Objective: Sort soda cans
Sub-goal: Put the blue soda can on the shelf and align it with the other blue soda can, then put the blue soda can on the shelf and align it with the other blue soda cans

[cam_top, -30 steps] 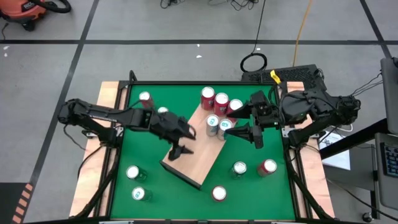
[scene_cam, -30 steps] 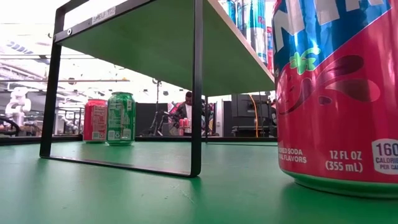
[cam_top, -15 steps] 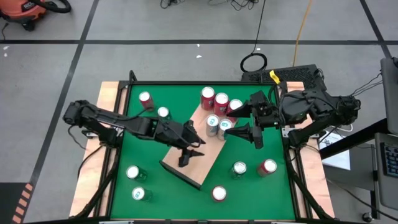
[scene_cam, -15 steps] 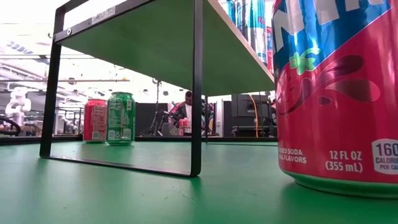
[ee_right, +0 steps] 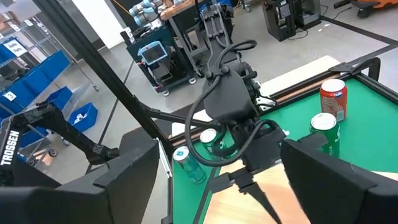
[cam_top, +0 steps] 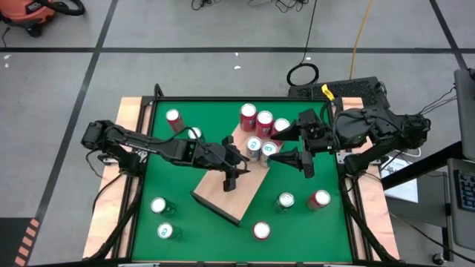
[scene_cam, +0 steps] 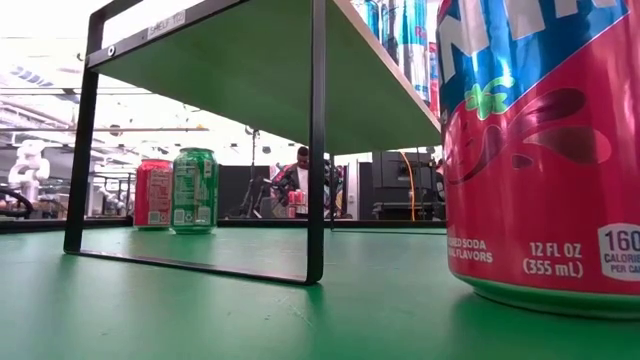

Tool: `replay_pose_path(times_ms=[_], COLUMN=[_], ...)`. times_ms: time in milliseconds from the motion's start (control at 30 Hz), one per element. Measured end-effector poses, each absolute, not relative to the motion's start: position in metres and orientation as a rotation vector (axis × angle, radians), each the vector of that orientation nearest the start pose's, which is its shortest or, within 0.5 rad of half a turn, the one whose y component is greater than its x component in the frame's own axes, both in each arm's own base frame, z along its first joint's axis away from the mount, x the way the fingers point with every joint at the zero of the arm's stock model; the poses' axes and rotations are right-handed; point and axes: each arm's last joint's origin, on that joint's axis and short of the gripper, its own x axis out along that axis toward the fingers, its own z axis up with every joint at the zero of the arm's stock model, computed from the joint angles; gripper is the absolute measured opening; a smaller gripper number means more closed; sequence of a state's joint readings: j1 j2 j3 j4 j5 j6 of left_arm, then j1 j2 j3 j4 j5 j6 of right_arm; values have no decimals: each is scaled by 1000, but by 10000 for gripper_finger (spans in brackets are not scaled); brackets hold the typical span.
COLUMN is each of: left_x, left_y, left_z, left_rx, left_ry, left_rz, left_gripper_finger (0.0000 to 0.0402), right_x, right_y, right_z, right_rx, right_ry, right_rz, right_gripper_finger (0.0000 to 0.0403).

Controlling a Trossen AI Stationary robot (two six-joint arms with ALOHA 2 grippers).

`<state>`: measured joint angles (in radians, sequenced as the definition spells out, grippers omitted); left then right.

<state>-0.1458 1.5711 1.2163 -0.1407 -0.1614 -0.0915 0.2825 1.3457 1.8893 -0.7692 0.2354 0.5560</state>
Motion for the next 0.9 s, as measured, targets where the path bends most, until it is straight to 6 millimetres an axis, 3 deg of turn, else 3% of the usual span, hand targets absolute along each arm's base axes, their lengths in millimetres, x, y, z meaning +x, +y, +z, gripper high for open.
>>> replay_pose_path(times_ms=[300,633,733,900], left_x=[354,349,348,345], left_y=[-34,-34,-37,-43], left_z=[293,285,287,293], left_rx=[-12,-10,-15,-63], left_ry=[490,574,577,563], left_rz=[96,98,67,56], left_gripper_finger=[177,177,177,177], right_x=[226,225,224,239], right_y=[59,58,55,44], right_z=[517,516,509,490], right_rx=[500,510,546,603], right_ry=[225,241,281,384], right_rz=[-15,-23,-118,-297], right_gripper_finger=[327,327,327,316])
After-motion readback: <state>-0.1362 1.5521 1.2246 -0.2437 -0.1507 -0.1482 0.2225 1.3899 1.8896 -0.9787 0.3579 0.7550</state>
